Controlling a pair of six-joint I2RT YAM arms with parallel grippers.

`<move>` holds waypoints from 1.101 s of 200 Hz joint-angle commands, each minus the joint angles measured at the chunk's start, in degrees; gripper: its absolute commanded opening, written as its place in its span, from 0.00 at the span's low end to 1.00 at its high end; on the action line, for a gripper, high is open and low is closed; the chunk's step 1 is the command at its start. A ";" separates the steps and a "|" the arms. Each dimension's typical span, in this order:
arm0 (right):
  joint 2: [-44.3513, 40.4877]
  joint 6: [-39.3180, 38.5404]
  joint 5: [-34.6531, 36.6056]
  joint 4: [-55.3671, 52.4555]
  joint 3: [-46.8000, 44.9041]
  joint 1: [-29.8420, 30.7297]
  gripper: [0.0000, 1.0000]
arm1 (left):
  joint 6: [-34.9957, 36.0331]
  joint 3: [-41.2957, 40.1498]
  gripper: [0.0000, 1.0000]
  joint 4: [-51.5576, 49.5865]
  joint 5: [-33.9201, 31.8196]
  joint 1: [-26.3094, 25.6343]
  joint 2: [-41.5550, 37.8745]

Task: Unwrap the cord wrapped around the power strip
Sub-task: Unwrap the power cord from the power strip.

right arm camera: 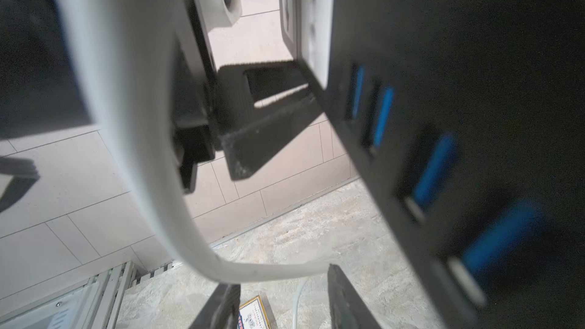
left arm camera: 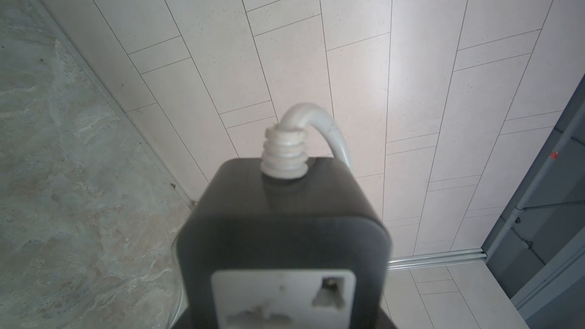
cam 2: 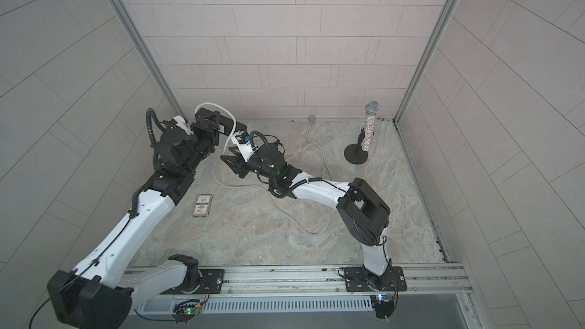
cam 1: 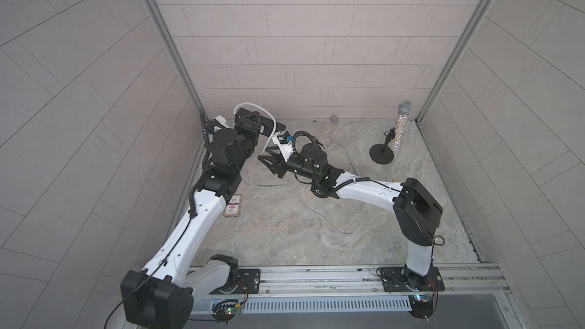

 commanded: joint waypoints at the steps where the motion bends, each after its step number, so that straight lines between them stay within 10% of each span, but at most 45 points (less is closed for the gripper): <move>1: 0.86 0.46 -0.79 3.28 2.30 0.25 0.45 | -1.11 -0.51 0.00 1.02 -0.71 0.19 -1.35; 90: 1.00 1.17 -5.54 5.02 0.79 0.60 0.53 | -2.77 -1.25 0.00 1.66 -1.94 0.20 -1.90; 139: -1.15 0.33 -2.84 4.22 -1.00 0.60 0.00 | 0.86 -0.66 0.00 -1.30 -1.57 0.32 -2.65; 220: -20.35 0.28 -3.84 -21.75 -13.32 -7.20 0.00 | 61.61 11.94 0.00 -26.99 6.28 0.58 -0.44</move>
